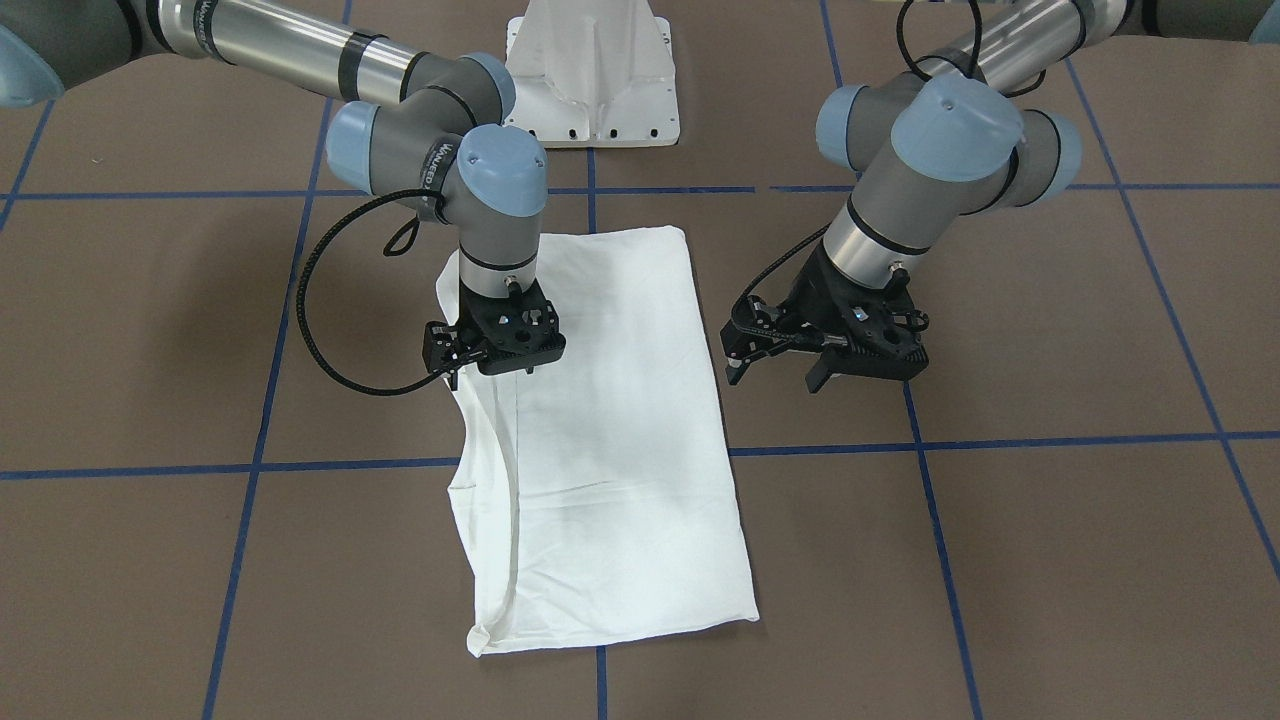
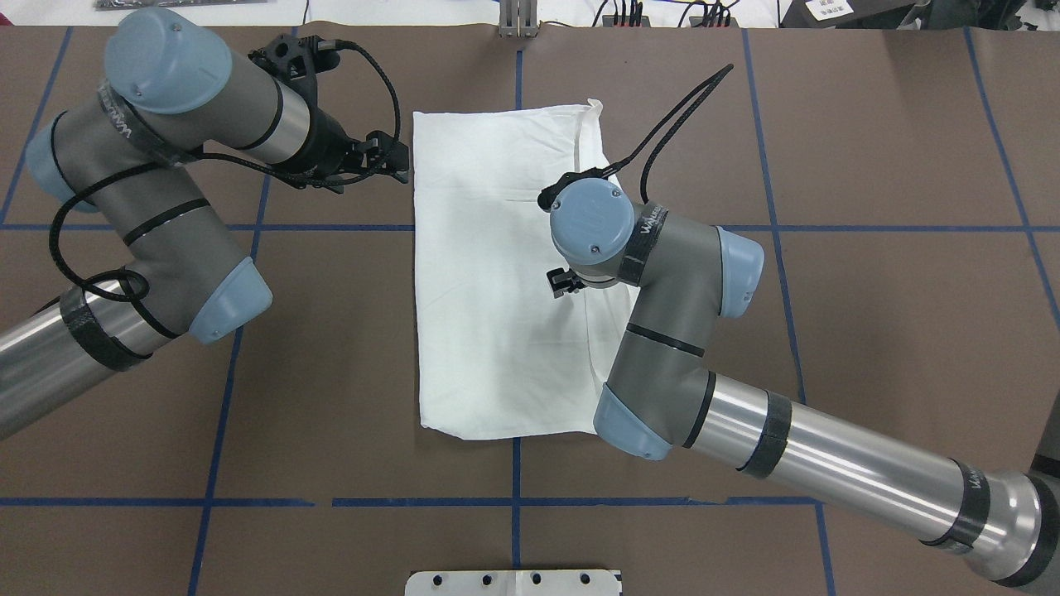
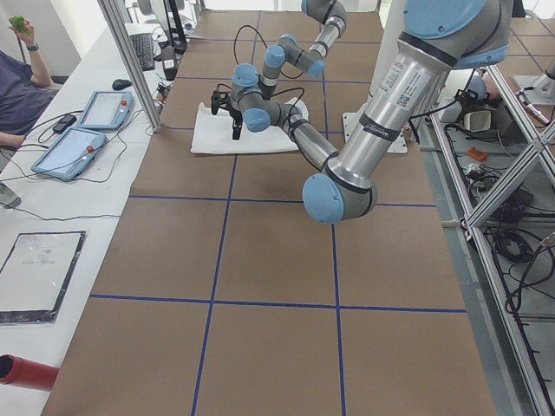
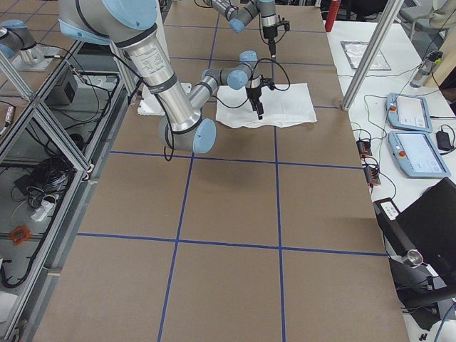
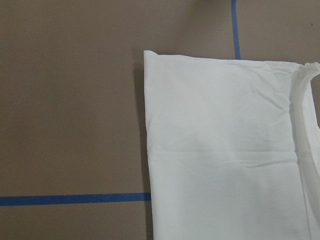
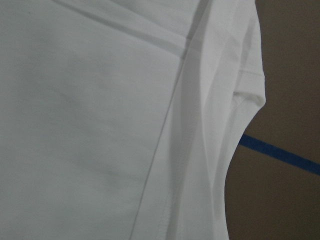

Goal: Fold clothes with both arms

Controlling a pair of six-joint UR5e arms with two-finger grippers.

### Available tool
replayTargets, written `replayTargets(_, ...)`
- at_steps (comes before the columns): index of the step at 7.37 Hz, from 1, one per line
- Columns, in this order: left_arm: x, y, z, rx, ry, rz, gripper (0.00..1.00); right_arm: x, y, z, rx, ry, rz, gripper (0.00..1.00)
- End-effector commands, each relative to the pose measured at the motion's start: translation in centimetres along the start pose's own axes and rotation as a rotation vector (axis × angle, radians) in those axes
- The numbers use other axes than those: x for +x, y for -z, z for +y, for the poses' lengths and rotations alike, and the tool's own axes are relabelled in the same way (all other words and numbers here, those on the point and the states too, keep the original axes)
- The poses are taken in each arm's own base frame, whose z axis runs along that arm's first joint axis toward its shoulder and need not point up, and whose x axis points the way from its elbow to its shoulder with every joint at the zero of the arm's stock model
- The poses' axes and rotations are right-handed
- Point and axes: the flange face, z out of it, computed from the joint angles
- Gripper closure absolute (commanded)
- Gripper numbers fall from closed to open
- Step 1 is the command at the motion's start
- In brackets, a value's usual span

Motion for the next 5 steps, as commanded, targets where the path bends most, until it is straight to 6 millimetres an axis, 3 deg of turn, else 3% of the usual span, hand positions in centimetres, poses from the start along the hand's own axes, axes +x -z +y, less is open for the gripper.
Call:
replayTargets(1,-0.08,-0.11,-0.02,-0.001,0.001,-0.002,0.00,0.05,-1.38,-0.18,0.009,0.003,0.007,0.00)
replayTargets(5,-0.08,-0.11,-0.02,-0.001,0.002,-0.002,0.00,0.99,-1.58,-0.57,0.008,0.007,0.018,0.00)
